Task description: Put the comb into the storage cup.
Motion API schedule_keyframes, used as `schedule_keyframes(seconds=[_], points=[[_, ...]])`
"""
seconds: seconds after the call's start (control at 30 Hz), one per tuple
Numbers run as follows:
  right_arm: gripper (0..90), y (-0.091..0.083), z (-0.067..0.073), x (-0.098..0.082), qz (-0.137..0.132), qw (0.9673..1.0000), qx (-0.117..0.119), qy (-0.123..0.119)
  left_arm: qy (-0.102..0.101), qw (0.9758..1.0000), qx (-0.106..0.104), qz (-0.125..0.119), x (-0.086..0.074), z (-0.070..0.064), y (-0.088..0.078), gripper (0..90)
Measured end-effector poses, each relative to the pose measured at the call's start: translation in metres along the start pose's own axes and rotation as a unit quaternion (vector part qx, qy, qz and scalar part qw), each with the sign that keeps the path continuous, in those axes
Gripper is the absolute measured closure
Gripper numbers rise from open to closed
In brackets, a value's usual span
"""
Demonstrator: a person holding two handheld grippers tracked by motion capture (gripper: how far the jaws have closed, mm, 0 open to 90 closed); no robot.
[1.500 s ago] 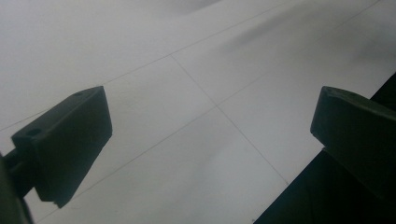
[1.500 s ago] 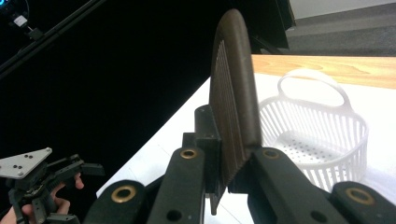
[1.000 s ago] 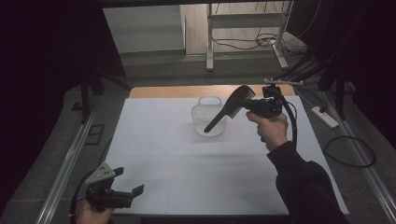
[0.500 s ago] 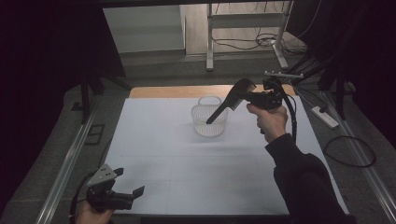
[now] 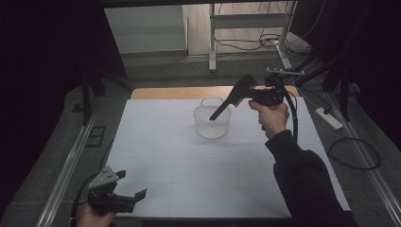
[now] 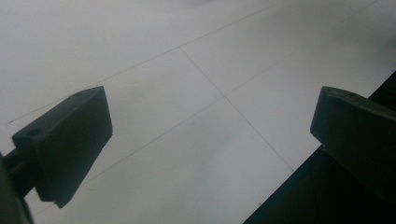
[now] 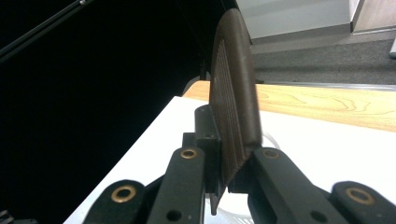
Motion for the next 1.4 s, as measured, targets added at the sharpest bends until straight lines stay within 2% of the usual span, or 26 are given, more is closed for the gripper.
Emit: schedule_keyframes(seconds=[0.43, 1.4], points=[[85.8, 0.015, -0.004, 0.000, 0.007, 0.9998, -0.011, -0.013, -0.008, 0.9999, -0.009, -0.002, 0.000, 0.002, -0.001, 0.0], [85.8, 0.045, -0.009, -0.013, 0.026, 0.9983, -0.029, -0.042, -0.001, 0.9999, -0.011, -0.001, 0.000, 0.000, 0.000, 0.0]])
Point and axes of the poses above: each handheld gripper's, and its own axes: y roughly forward along the jaws, x roughly out of its top, z roughly to its left, the point moved 6 cm from there along y, roughly forward along the jaws, and after that the axes turned 6 degrees about x, right-handed, at the moved point
